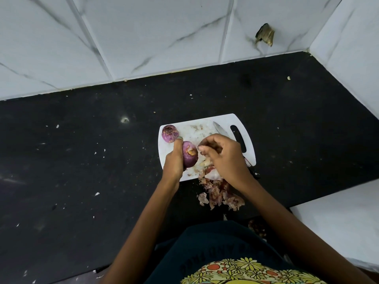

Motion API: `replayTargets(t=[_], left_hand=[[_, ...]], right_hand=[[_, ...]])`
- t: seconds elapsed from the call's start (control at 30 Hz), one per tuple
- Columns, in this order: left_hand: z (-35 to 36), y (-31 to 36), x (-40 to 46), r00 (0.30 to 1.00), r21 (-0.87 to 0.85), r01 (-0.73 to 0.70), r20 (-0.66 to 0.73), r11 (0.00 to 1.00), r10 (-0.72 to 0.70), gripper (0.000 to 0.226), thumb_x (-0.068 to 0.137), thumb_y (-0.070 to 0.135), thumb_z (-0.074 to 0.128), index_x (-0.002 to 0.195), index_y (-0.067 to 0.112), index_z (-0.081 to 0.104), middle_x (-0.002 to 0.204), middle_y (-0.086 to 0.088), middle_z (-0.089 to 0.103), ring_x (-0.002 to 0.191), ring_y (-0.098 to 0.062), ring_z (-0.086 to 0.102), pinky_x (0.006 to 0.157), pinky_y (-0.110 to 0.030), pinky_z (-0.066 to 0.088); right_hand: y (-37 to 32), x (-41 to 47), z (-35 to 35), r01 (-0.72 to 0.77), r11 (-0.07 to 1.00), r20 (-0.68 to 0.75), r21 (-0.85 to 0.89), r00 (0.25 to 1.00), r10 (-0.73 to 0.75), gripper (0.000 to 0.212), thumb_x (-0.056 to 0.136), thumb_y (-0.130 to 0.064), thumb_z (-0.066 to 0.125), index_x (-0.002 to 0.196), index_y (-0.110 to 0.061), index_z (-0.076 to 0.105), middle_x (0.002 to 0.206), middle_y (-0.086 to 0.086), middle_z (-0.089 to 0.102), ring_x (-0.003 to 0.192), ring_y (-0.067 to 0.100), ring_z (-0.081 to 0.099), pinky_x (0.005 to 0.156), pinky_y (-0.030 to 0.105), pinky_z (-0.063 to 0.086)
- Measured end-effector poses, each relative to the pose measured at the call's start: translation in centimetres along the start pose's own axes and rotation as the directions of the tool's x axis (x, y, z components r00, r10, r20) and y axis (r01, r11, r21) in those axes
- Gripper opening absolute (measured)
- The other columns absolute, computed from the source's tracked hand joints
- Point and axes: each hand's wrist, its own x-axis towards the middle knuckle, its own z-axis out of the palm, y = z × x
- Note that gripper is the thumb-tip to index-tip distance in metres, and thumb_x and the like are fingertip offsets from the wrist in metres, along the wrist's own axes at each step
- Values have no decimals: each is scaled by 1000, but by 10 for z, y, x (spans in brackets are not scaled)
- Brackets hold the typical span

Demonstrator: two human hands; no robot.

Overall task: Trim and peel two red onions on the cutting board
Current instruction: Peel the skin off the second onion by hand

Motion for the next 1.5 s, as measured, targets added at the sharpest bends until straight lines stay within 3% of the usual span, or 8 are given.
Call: replayTargets(t=[0.1, 0.3, 0.47, 0.73, 0.87, 1.13, 1.3, 1.5], left_hand=[[0, 0, 0, 1000, 1, 9, -2, 1000, -9, 46, 98, 49, 31, 73, 21, 58, 72, 2, 62, 58, -3, 52, 53, -21, 36], [-2, -1, 2, 999, 69, -39, 28, 997, 37, 48, 99, 49, 28, 70, 21, 54, 69, -1, 59, 35, 6, 46, 37, -9, 33], [-3, -3, 6, 998, 85, -58, -16, 995, 59, 53, 98, 53, 29, 64, 25, 59, 48, 9, 54, 41, 0, 46, 54, -29, 32], [-3, -8, 9, 995, 161, -33, -92, 986, 49, 59, 80, 69, 34, 74, 23, 70, 80, 0, 72, 86, -20, 66, 90, -43, 49], [-3, -7, 10, 994, 201, -32, -91, 979, 51, 62, 72, 71, 31, 74, 22, 69, 77, 0, 72, 86, -22, 66, 92, -47, 48], [-6, -8, 14, 995, 357, -32, -73, 934, 62, 55, 79, 64, 31, 81, 24, 68, 84, 0, 69, 84, -18, 60, 80, -37, 43], [-8, -3, 11, 998, 217, 10, 56, 976, -22, 48, 89, 59, 34, 73, 23, 61, 72, 0, 65, 67, -13, 54, 64, -31, 40], [-14, -2, 9, 979, 40, 128, 157, 991, -133, 53, 93, 60, 31, 72, 19, 57, 64, -2, 55, 51, -8, 32, 53, -23, 31]], right_hand=[[3, 2, 0, -71, 997, 35, 11, 997, 71, 13, 93, -7, 55, 96, -8, 68, 78, -2, 66, 69, 12, 66, 64, 17, 53], [-3, -1, 0, 63, 997, 10, -37, 998, -63, 11, 78, -8, 74, 83, -7, 64, 81, -7, 63, 75, 3, 62, 66, 16, 52], [4, -6, 5, 262, 953, 126, -151, 962, -244, 25, 79, -14, 74, 104, -12, 71, 100, -1, 62, 90, 8, 62, 78, 26, 55], [8, -10, 11, 328, 907, 41, -265, 943, -329, 16, 79, -15, 71, 93, -9, 74, 95, 2, 67, 82, 12, 66, 69, 39, 57], [5, -9, 10, 353, 896, 42, -271, 934, -355, 12, 77, -13, 73, 88, -7, 74, 90, 3, 67, 78, 14, 66, 67, 36, 57], [2, 3, 3, 236, 933, 234, -273, 957, -174, 13, 80, -14, 72, 91, -12, 66, 94, -6, 53, 85, 6, 55, 74, 28, 49], [0, 9, -4, 106, 978, 370, -179, 929, -33, 11, 88, -13, 64, 97, -7, 61, 95, -5, 49, 90, 6, 52, 77, 10, 41], [21, 5, -18, -133, 983, 298, -126, 940, 166, 14, 86, -1, 64, 86, -15, 63, 87, 2, 69, 81, 10, 68, 77, 30, 57]])
